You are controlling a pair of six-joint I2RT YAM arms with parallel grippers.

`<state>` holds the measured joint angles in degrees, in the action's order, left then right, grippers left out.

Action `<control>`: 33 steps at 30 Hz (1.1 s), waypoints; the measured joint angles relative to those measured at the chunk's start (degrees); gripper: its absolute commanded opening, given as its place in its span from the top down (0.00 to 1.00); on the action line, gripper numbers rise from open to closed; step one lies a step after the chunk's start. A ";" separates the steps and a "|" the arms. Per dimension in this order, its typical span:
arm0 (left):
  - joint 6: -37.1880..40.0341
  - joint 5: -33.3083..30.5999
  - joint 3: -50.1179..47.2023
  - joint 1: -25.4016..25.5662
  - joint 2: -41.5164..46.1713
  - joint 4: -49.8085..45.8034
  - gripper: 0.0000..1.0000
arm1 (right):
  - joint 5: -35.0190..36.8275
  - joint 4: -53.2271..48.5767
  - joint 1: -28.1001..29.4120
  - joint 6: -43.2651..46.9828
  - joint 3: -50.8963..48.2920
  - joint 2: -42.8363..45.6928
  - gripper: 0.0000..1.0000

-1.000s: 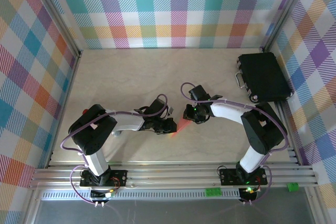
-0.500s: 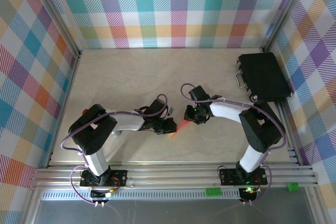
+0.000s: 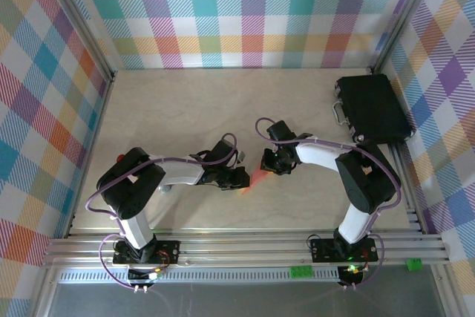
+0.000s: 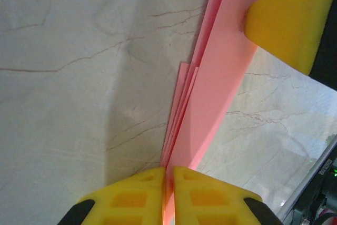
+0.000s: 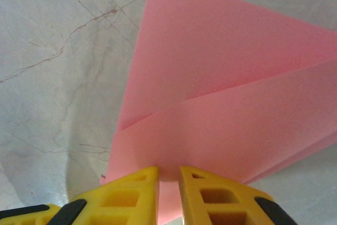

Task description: Fold a paper plane with a square sheet of paper (pick it up from the middle)

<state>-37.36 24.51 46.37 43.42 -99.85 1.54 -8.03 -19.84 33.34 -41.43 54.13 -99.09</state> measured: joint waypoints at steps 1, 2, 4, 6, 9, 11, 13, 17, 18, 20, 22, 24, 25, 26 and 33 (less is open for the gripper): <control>0.33 -0.55 0.11 -0.07 0.46 -0.57 0.80 | -0.11 0.00 0.00 0.09 0.02 -0.11 0.81; 0.57 -1.25 0.15 -0.11 1.05 -1.51 0.78 | -0.13 -0.04 -0.07 0.11 0.04 -0.15 0.81; 1.11 -3.30 0.15 -0.61 3.45 -4.46 0.68 | -0.35 -0.15 -0.35 0.28 0.11 -0.20 0.81; 1.31 -5.29 0.13 -1.29 6.54 -6.67 0.62 | -0.59 -0.15 -0.39 0.33 0.11 -0.22 0.81; 2.10 -7.23 0.61 -2.19 10.95 -8.13 0.63 | -1.03 -0.15 -0.66 0.46 0.11 -0.28 0.81; 2.43 -6.95 1.55 -2.36 12.02 -7.89 0.68 | -1.46 -0.15 -0.76 0.52 0.13 -0.42 0.81; 2.32 -5.66 2.60 -2.03 11.63 -6.64 0.74 | -2.10 -0.24 -0.83 0.72 0.33 -0.63 0.82; 2.32 -3.56 5.49 -0.11 7.52 -4.98 0.85 | -3.06 -0.28 -1.22 0.74 0.72 -1.25 0.83; 2.25 -3.15 6.25 0.48 6.05 -4.50 0.87 | -3.32 -0.26 -1.36 0.72 0.81 -1.38 0.84; 2.08 -2.51 7.10 1.22 3.67 -3.96 0.89 | -3.85 -0.31 -1.64 0.72 0.81 -1.49 0.84; 1.81 -1.99 7.15 1.60 2.19 -3.69 0.91 | -4.31 -0.35 -1.86 0.72 0.83 -1.60 0.84; 1.42 -1.75 7.15 1.81 1.14 -3.43 0.92 | -4.61 -0.37 -1.95 0.72 0.85 -1.64 0.84; 1.29 -1.68 7.15 1.81 0.61 -3.21 0.92 | -4.66 -0.37 -1.99 0.72 0.85 -1.64 0.84; 1.16 -1.64 7.15 1.81 0.22 -3.02 0.92 | -4.70 -0.39 -2.05 0.72 0.85 -1.66 0.84; 0.76 -1.42 7.76 1.84 -2.64 -2.86 0.93 | -5.16 -0.39 -2.25 0.72 0.85 -1.75 0.84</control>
<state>-36.60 23.09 54.13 45.25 -102.50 -1.32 -13.19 -20.23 31.09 -40.71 54.98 -100.84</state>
